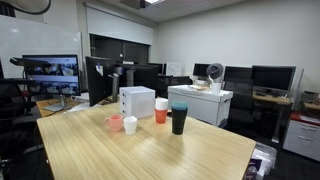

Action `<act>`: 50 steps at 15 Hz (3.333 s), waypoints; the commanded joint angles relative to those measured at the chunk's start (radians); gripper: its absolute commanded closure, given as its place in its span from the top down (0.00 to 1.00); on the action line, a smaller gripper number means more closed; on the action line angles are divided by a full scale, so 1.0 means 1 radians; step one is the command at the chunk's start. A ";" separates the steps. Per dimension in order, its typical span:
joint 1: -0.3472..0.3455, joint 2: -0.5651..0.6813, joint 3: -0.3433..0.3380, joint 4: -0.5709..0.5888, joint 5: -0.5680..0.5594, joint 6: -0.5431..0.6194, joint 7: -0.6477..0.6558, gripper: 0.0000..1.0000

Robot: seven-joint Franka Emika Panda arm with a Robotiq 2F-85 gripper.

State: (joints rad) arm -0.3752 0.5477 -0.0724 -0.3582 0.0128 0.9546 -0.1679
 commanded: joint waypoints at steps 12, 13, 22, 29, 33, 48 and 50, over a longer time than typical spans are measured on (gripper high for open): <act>0.070 0.060 -0.048 -0.044 -0.179 0.006 -0.293 1.00; 0.063 0.067 -0.038 -0.038 -0.154 0.025 -0.237 1.00; 0.088 0.097 0.005 -0.035 -0.104 0.108 -0.242 1.00; 0.075 0.089 0.082 -0.035 0.057 0.054 -0.139 1.00; 0.050 0.087 0.089 -0.036 0.092 -0.003 -0.137 1.00; 0.047 0.106 0.066 -0.028 0.024 -0.070 -0.322 1.00; 0.051 0.109 0.059 -0.027 0.004 -0.067 -0.366 1.00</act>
State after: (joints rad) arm -0.3313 0.6643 -0.0018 -0.3692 0.0585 0.9000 -0.4484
